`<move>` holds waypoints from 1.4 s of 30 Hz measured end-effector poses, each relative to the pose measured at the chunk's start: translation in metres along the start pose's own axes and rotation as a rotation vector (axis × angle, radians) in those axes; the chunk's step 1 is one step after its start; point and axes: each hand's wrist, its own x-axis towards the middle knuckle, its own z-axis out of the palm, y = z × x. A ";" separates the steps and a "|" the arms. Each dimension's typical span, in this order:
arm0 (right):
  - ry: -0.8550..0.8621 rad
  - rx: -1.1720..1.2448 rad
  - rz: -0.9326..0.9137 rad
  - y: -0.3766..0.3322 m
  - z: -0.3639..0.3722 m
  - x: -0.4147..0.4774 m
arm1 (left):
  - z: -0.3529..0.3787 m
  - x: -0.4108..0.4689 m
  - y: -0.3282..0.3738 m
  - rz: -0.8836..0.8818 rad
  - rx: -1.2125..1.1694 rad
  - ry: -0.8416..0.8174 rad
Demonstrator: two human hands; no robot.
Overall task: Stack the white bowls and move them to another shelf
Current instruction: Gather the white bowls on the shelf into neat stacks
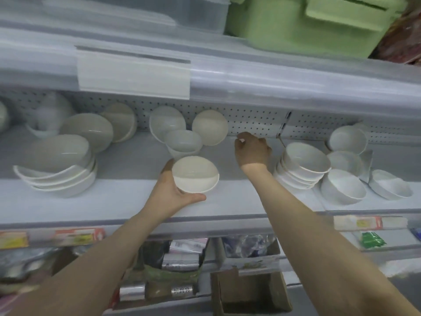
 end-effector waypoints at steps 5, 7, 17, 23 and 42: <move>-0.113 0.084 0.103 -0.007 0.041 0.032 | -0.002 -0.001 -0.015 0.019 0.013 0.022; -0.161 0.103 0.128 -0.011 0.056 0.045 | -0.001 0.000 -0.017 0.021 0.006 0.027; -0.233 0.329 0.247 -0.024 0.082 0.079 | -0.002 0.002 -0.026 -0.022 0.094 0.011; -0.146 0.413 0.347 -0.018 0.059 0.081 | -0.007 0.003 -0.022 -0.057 0.106 0.022; -0.655 0.568 -0.199 -0.063 -0.007 -0.050 | -0.038 -0.028 -0.014 -0.231 0.157 0.162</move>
